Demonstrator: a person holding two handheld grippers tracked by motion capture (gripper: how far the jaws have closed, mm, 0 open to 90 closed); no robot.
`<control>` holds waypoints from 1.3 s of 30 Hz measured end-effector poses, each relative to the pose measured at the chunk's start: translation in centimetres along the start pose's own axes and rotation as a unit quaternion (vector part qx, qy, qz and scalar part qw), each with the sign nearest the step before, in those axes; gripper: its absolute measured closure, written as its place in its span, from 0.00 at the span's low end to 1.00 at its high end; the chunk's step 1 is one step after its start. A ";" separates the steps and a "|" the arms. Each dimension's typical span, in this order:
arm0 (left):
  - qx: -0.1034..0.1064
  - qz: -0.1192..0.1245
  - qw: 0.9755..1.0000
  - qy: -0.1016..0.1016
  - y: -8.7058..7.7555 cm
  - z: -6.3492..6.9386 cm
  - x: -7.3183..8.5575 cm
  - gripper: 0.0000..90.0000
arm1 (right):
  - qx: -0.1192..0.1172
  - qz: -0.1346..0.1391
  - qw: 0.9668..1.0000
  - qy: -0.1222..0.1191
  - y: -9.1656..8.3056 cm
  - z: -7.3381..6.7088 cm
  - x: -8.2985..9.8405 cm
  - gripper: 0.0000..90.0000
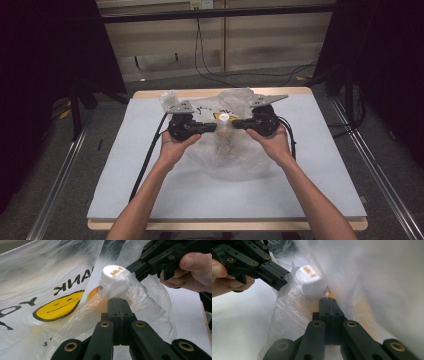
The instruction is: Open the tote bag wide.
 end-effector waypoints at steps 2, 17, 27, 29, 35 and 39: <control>-0.001 -0.010 1.000 -0.004 0.3 -0.3 0.7 1.00 | 0.001 -0.004 1.000 -0.001 0.1 -0.1 0.5 1.00; -0.012 -0.065 0.997 -0.037 2.8 -2.5 4.7 1.00 | -0.006 -0.054 0.998 0.024 2.6 0.7 5.2 1.00; -0.013 -0.099 0.993 -0.056 3.9 -3.4 6.9 1.00 | -0.021 -0.093 0.994 0.045 4.0 1.7 8.6 1.00; -0.018 -0.106 0.993 -0.056 3.9 -3.6 7.2 1.00 | -0.021 -0.100 0.994 0.043 4.0 1.8 9.1 1.00; -0.024 -0.124 0.990 -0.065 3.9 -4.2 8.3 1.00 | -0.024 -0.100 0.993 0.061 3.6 2.2 10.1 1.00; -0.031 -0.133 0.989 -0.063 3.5 -4.2 8.3 1.00 | -0.025 -0.102 0.993 0.055 3.3 2.2 10.2 1.00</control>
Point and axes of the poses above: each handheld gripper's, and its own axes: y roughly forward along the jaws, x roughly out of its underside, z roughly to its right, the point moved 1 cm from there along y, roughly forward along the jaws, and after that the axes turned 7 degrees about -y, right-handed, at the moved point
